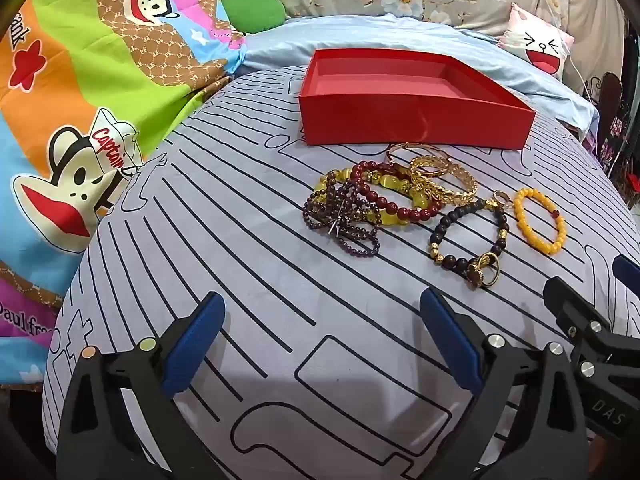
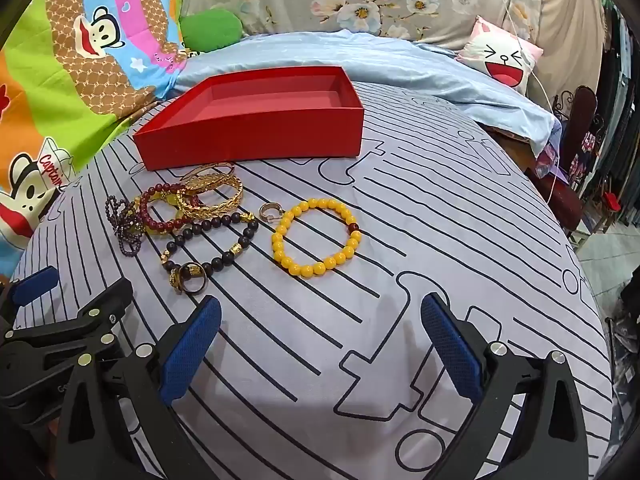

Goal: Organize jewelry

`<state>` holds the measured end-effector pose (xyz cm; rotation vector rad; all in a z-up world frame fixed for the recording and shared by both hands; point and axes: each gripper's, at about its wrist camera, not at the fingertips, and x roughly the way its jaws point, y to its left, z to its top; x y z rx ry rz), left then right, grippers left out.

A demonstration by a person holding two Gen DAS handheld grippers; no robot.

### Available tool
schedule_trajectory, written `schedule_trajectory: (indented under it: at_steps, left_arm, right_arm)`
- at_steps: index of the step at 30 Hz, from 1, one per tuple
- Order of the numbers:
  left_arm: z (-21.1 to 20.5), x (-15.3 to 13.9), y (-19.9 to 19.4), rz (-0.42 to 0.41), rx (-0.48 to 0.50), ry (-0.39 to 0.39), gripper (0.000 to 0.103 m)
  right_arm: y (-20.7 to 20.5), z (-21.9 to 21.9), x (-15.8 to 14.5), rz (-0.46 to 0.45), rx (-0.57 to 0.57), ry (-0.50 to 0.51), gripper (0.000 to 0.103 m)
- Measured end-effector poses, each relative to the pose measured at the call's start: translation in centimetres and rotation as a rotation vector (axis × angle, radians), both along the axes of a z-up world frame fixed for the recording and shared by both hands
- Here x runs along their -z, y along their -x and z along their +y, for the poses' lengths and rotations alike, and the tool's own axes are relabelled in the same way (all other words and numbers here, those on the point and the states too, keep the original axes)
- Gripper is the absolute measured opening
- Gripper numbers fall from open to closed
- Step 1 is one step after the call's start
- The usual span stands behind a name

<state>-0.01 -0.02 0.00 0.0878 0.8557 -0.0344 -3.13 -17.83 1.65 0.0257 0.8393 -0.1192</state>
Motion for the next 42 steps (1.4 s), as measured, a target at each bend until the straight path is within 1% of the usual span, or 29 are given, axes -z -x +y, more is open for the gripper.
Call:
schedule_trajectory:
  at_steps: [8, 26, 29, 42]
  left_arm:
    - [-0.1, -0.1, 0.3, -0.002, 0.001, 0.011, 0.093]
    - [0.2, 0.3, -0.7, 0.001, -0.003, 0.002, 0.093]
    - [0.0, -0.1, 0.0, 0.000, 0.000, 0.003, 0.093]
    - [0.2, -0.3, 0.0, -0.004, 0.000, 0.002, 0.093]
  right_arm:
    - [0.0, 0.0, -0.1, -0.006, 0.001, 0.006, 0.097]
    - [0.1, 0.0, -0.1, -0.010, 0.001, 0.007, 0.097]
    - [0.1, 0.0, -0.1, -0.011, 0.000, 0.007, 0.097]
    - [0.1, 0.0, -0.2, -0.013, 0.000, 0.007, 0.097]
